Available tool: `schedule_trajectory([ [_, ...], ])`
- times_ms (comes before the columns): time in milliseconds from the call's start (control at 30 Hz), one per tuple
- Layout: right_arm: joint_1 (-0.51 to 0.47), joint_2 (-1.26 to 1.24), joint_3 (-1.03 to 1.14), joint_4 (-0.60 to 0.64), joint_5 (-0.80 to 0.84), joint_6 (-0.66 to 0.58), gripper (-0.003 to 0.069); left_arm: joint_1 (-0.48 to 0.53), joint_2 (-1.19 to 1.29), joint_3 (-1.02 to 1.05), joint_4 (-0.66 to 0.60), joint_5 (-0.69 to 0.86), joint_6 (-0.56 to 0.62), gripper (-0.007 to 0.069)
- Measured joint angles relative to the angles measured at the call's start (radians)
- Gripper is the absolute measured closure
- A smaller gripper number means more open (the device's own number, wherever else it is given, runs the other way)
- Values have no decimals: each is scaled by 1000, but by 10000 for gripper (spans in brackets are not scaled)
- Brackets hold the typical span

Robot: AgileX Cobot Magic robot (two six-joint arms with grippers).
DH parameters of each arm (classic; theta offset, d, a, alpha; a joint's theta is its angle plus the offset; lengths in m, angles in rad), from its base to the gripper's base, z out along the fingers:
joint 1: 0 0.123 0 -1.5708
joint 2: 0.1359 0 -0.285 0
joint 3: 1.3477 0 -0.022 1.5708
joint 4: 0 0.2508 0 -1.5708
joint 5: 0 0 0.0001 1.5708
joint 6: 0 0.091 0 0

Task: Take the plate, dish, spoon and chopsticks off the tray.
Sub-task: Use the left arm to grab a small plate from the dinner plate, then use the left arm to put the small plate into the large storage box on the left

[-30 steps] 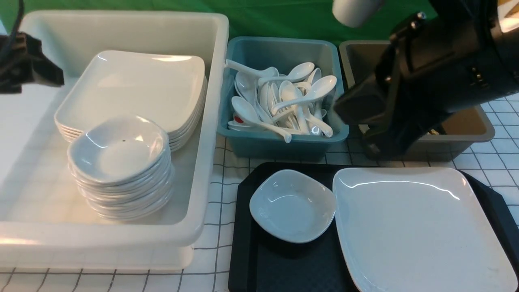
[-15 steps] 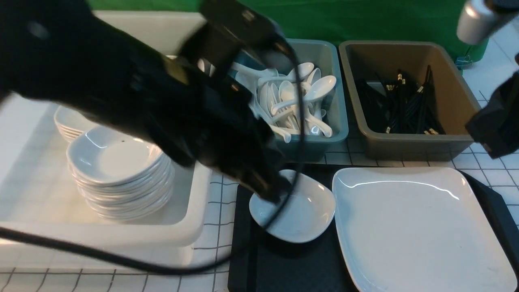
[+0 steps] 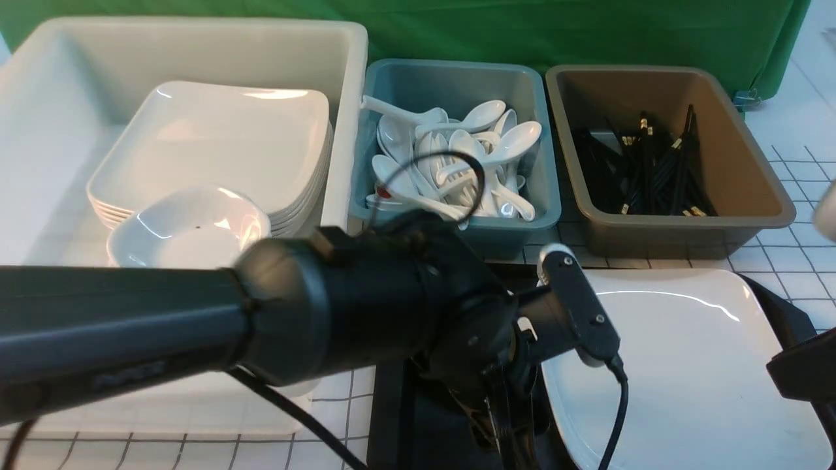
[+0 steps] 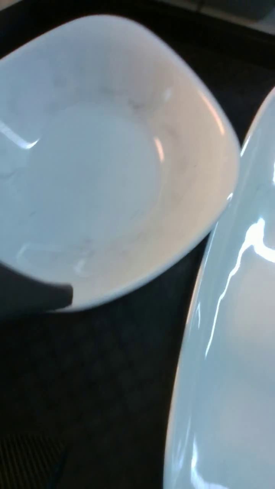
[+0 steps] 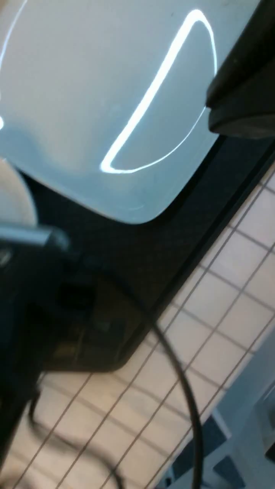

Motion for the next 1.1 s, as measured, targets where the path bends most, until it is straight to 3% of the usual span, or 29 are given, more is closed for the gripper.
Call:
schedule_trajectory([
  [100, 0, -29, 0, 13, -2, -3, 640, 1, 46, 0, 95, -41, -47, 81],
  [267, 0, -47, 0, 16, -2, -7, 640, 25, 108, 0, 169, -58, -133, 78],
  [367, 0, -47, 0, 17, -2, -14, 640, 42, 113, -1, 160, -71, -162, 155],
  [567, 0, -47, 0, 17, -2, -28, 640, 44, 113, -8, 167, -69, -156, 483],
  [733, 0, -47, 0, 17, -34, -44, 640, 42, 93, -54, 102, 16, -154, 505],
  [967, 0, -47, 0, 19, -68, -42, 640, 42, -71, -150, -11, 173, -206, 606],
  [1100, -1, -47, 0, 57, -83, -43, 640, 43, -218, -209, 57, 199, -280, 609],
])
